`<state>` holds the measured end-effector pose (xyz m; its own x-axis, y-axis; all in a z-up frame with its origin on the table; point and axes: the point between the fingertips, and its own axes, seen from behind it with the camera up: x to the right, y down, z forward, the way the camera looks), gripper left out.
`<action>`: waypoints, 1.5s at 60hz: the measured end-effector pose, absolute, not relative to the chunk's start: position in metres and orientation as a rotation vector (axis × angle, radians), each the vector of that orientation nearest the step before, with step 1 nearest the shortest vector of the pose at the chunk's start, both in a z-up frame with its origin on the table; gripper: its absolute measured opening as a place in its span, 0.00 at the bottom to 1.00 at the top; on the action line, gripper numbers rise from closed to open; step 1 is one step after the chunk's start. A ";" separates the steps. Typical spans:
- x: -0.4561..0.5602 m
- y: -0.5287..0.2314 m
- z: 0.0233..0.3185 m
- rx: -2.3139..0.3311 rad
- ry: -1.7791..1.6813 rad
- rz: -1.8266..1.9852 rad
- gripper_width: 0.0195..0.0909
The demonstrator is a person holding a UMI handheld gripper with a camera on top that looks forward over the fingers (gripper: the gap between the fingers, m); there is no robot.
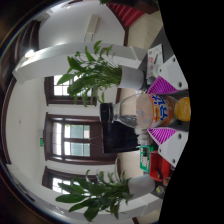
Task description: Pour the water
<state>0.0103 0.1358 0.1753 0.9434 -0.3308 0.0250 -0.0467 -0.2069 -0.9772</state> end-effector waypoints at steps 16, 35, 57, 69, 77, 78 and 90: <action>0.021 0.146 0.129 -1.755 0.286 -0.221 0.31; 0.024 0.141 0.123 -1.791 0.331 -0.184 0.55; -0.008 0.032 0.089 -1.877 0.282 -0.139 0.76; -0.027 -0.052 0.108 -1.905 0.219 -0.110 0.77; -0.033 -0.089 0.136 -1.887 0.198 -0.098 0.75; -0.035 -0.095 0.139 -1.886 0.197 -0.099 0.76; -0.042 -0.131 0.167 -1.844 0.194 -0.081 0.76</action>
<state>-0.0422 -0.1307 0.1675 0.9835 -0.1750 -0.0450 -0.0915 -0.2675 -0.9592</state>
